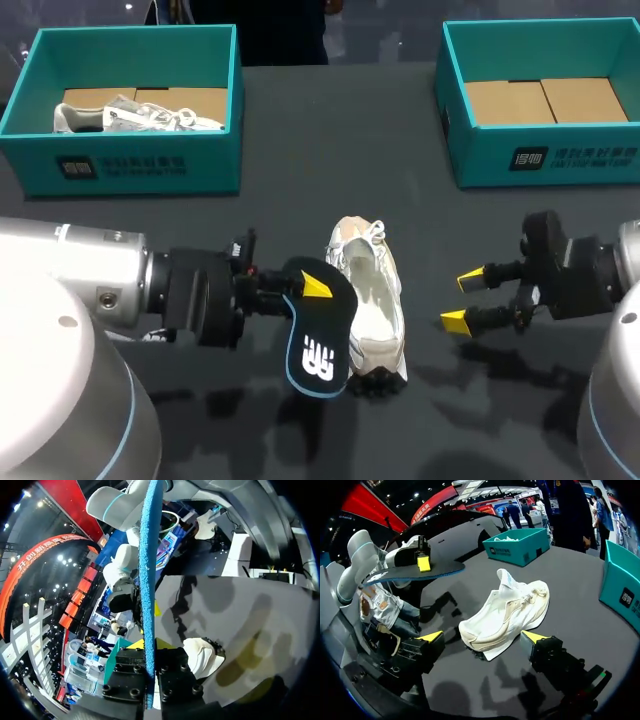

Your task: Take the shoe out of the shoebox, open the shoe tongue, remove and reinsert the insole, then place the shoe into the shoebox

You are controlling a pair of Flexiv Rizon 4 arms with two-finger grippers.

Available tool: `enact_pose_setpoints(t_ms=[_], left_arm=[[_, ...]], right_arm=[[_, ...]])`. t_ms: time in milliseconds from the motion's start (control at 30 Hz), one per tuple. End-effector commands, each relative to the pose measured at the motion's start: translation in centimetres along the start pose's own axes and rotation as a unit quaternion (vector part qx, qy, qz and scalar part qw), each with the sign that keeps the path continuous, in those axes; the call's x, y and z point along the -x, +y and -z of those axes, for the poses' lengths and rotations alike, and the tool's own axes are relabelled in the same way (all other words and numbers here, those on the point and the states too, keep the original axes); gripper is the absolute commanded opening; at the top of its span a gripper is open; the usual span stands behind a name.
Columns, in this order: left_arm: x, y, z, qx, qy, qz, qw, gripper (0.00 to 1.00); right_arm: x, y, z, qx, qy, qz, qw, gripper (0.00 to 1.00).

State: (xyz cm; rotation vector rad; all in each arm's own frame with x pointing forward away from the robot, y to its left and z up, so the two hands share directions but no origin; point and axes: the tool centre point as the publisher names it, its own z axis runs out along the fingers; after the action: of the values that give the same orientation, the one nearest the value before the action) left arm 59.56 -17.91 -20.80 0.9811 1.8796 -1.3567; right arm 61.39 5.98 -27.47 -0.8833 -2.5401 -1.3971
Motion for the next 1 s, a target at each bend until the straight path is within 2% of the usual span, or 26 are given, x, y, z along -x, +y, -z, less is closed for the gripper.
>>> enact_pose_setpoints(t_ms=[33, 300, 800, 867, 1000], left_arm=[[-0.9, -0.9, -0.9, 0.007, 0.002, 0.020, 1.000, 0.00], [-3.0, -1.0, -2.9, 0.001, 0.007, 0.064, 0.998, 0.00], [-3.0, -1.0, -2.9, 0.001, 0.007, 0.064, 0.998, 0.00], [-3.4, -0.7, -3.3, -0.004, 0.009, 0.069, 0.998, 0.00], [-4.1, -0.2, -3.7, -0.008, 0.003, 0.078, 0.997, 0.00]], right_arm=[[-0.7, -0.2, 0.0, -0.033, -0.040, -0.002, 0.999, 1.00], [-0.2, -1.7, -1.8, -0.106, -0.054, -0.033, 0.992, 1.00], [-0.2, -1.7, -1.8, -0.106, -0.054, -0.033, 0.992, 1.00], [-0.6, -1.3, -1.9, -0.135, -0.087, -0.005, 0.987, 1.00], [-0.6, -0.8, -2.6, -0.159, -0.134, 0.043, 0.977, 1.00]])
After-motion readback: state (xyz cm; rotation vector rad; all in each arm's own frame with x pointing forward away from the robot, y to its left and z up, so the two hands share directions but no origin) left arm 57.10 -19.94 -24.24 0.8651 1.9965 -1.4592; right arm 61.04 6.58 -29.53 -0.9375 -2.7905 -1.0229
